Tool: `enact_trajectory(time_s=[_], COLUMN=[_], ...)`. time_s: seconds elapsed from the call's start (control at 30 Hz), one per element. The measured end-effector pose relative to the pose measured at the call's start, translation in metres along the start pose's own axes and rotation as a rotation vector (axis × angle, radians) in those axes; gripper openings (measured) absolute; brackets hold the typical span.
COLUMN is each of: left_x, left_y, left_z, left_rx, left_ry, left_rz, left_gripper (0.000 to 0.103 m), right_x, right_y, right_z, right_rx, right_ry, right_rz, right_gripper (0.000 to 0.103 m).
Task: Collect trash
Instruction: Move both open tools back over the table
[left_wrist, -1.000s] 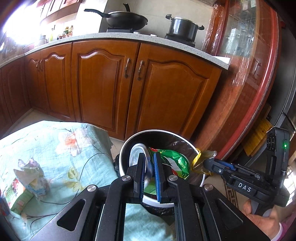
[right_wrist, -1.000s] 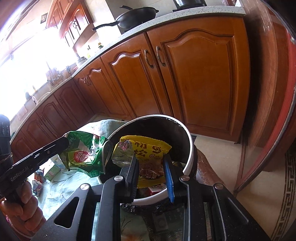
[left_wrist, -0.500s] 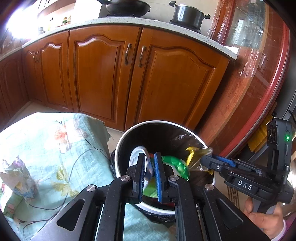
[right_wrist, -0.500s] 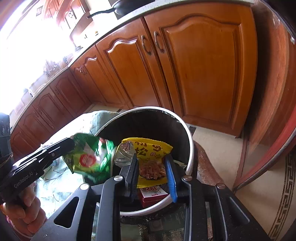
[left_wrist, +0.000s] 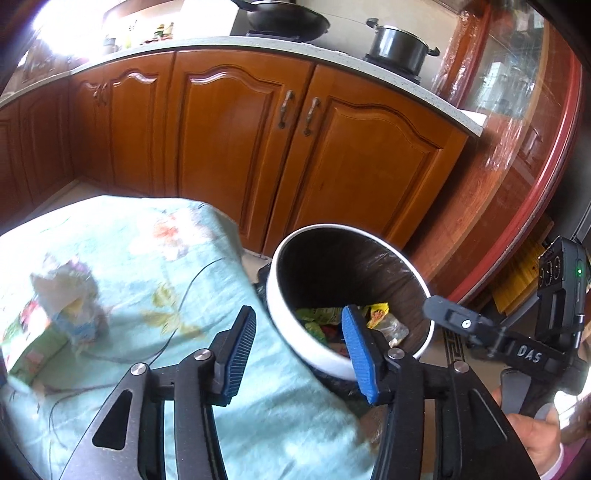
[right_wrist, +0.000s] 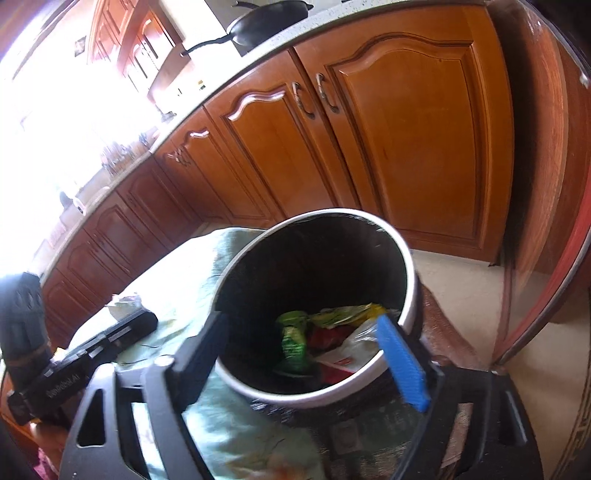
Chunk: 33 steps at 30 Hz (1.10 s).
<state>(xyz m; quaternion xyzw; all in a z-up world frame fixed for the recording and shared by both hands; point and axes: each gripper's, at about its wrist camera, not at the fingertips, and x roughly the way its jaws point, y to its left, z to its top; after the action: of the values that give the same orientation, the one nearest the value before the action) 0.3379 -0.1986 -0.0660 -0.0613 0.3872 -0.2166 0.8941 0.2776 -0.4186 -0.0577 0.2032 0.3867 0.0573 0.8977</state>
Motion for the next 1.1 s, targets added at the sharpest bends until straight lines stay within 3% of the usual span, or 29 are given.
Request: enact_trajectory(time_s=[0.13,0.5,0.8,1.1], left_x=[-0.026,-0.104,-0.172,-0.215], left_y=[0.018,0.082,0.114,0.159], left_z=[-0.026,-0.081,-0.112,-0.127], left_rx=[-0.027,-0.154,-0.219,-0.303], left_ry=[-0.016,-0.030,-0.071,-0.101], left_rz=[0.050,0.169,0.263,0.347], left_gripper=[0.058,0.060,0.060,0.060], right_x=[-0.009,-0.005,0.022,0.044], right_y=[0.017,0.076,0.128,0.178], right_z=[-0.012,-0.054,-0.082,-0.090], right_rx=[0.013,-0.019,-0.070,-0.179], right_ry=[-0.006,0.053,0.138,0.160], right_rz=[0.033,0.142,0.210,0.239], right_gripper=[0.091,0.094,0.094,0.094])
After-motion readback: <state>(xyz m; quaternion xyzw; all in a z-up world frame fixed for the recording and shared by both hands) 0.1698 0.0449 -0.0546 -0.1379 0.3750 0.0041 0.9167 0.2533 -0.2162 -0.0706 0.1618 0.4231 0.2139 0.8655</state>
